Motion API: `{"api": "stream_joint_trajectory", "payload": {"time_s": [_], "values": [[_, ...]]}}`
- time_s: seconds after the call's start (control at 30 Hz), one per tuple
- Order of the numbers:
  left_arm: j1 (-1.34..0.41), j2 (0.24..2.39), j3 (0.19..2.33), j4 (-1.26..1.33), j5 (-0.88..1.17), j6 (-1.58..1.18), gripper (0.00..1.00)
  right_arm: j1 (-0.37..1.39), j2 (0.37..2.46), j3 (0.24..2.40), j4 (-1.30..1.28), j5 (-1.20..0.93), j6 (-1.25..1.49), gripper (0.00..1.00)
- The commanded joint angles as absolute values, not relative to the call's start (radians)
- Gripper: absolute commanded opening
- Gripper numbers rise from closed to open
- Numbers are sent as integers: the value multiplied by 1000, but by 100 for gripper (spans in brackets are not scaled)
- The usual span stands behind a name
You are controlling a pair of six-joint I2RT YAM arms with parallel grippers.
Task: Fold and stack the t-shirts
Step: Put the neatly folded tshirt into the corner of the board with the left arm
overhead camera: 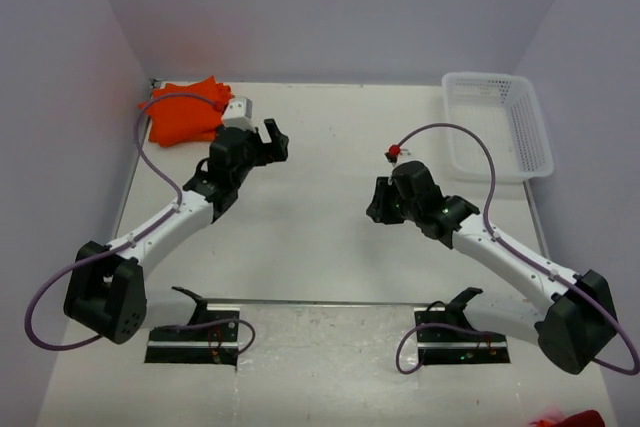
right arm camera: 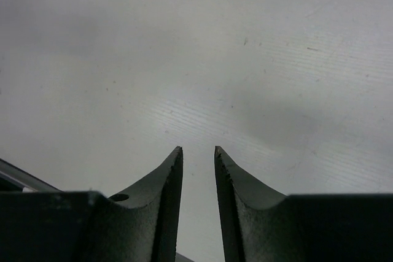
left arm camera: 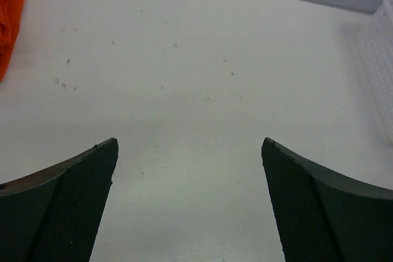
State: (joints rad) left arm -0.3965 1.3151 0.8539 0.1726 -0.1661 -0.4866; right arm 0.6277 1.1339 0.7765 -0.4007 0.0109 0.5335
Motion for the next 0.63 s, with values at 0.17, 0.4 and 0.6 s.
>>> {"api": "stream_joint_trajectory", "payload": {"time_s": [0.17,0.4,0.6], "values": [[-575,1207,772,95,-386,-321,100,630,1039,779,-241,6,489,33],[-724,1204,779,71,-572,-310,100,630,1045,864,-262,-2,427,36],[-830,1261,753,80,-686,-299,100,630,1075,907,-261,26,390,37]]}}
